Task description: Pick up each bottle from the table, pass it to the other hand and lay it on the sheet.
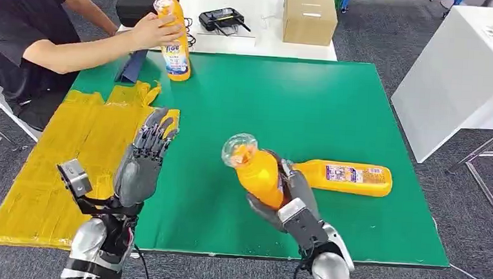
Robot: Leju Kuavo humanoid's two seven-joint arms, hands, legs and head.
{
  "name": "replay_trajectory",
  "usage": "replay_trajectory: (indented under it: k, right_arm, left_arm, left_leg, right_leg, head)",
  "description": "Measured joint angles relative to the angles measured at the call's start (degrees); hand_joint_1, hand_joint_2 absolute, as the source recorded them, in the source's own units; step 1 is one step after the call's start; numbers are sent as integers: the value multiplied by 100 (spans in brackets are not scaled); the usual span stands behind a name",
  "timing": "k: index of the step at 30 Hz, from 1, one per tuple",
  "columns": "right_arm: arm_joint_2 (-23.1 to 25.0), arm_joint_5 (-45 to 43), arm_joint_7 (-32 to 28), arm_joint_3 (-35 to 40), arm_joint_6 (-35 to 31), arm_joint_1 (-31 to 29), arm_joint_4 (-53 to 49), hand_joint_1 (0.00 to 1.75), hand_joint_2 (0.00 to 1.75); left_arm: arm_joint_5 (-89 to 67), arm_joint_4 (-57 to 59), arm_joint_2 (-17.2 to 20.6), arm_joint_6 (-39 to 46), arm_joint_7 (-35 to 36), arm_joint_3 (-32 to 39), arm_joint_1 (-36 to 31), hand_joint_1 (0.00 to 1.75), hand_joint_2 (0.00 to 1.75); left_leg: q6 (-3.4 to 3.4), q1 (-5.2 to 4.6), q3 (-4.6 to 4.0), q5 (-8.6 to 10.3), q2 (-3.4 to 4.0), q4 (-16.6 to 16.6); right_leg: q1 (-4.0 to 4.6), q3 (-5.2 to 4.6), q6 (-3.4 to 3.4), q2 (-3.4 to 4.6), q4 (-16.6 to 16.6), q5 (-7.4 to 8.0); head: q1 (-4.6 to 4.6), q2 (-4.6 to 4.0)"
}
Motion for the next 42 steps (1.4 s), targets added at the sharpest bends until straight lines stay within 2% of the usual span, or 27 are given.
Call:
replay_trajectory:
  k: [6, 15, 30, 42]
  right_arm:
    - [114, 201, 15, 631, -83, 92, -92, 175, 175]
    - [157, 424, 125, 1043, -162, 92, 257, 175, 175]
    - [195, 531, 157, 1190, -238, 91, 618, 175, 175]
    - [188, 378, -11, 1170, -322, 91, 460, 175, 175]
  left_arm:
    - [-160, -357, -103, 44, -97, -223, 228, 0, 175]
    - [-31, -490, -118, 29, -55, -612, 322, 0, 175]
    - [-103, -534, -118, 33, -112, -805, 348, 0, 175]
    - [-405, -578, -90, 22, -313, -980, 441, 0, 175]
  left_leg:
    - [0, -5, -23, 0, -3, 0]
    - [0, -3, -23, 0, -6, 0]
    - [0, -4, -24, 0, -7, 0]
    - [0, -4, -24, 0, -7, 0]
  right_leg:
    - [-4, -13, 0, -11, -3, 0]
    - [-3, -13, 0, -19, -3, 0]
    - [-4, -14, 0, -21, -3, 0]
    - [-4, -14, 0, -20, -3, 0]
  head:
    - [0, 0]
    - [0, 0]
    - [0, 0]
    - [0, 0]
